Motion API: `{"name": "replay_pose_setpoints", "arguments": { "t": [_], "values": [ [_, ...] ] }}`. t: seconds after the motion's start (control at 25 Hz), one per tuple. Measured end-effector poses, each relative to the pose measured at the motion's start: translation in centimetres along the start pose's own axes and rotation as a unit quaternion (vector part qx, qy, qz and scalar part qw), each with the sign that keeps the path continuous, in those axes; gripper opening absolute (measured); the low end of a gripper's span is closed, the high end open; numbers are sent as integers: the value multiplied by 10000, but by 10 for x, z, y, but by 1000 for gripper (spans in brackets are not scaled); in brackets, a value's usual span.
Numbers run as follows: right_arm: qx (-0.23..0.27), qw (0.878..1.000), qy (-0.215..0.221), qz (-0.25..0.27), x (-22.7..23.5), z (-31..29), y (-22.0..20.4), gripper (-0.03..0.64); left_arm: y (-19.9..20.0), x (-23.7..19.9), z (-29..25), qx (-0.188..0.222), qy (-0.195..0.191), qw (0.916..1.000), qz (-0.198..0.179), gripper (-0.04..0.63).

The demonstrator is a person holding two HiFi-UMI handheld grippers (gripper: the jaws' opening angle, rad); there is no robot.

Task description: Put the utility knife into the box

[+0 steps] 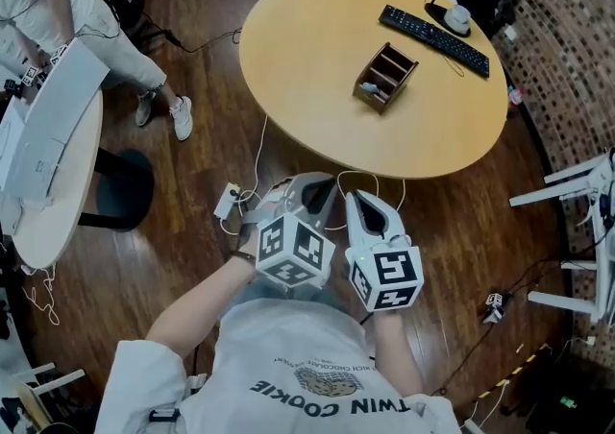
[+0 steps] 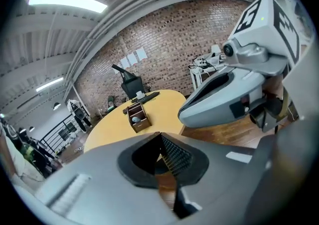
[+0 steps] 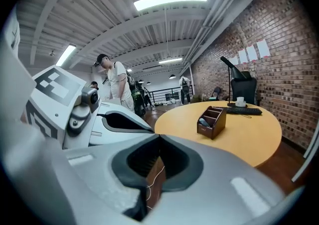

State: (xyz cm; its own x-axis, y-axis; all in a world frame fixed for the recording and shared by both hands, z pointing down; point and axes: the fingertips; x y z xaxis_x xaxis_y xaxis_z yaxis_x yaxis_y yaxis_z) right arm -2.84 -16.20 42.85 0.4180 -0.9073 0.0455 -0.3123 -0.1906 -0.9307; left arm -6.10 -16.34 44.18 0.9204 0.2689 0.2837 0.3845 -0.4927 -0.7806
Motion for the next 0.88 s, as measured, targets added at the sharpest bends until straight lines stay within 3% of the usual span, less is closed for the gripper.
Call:
{"name": "replay_pose_setpoints", "arguments": {
  "t": [0.28,0.88],
  "values": [
    [-63,9999,69,76,-51,-1,-2,2,-23,-3,52,277,-44,9951,947,8],
    [214,9996,196,12,-193,44,-5,2,-87,14,190,756,248,9812,1757,8]
  ]
}}
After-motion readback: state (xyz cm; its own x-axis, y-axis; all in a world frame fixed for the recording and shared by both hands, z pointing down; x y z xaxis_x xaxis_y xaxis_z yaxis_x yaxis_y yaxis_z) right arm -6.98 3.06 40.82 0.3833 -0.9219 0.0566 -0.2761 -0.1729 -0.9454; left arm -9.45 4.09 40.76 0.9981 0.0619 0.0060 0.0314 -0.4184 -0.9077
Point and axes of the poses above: the fingertips, and each gripper's own axes: z backward along the fingers, x to its right, y out of its top, and after that the axes turned 7 degrees about z, right-handed
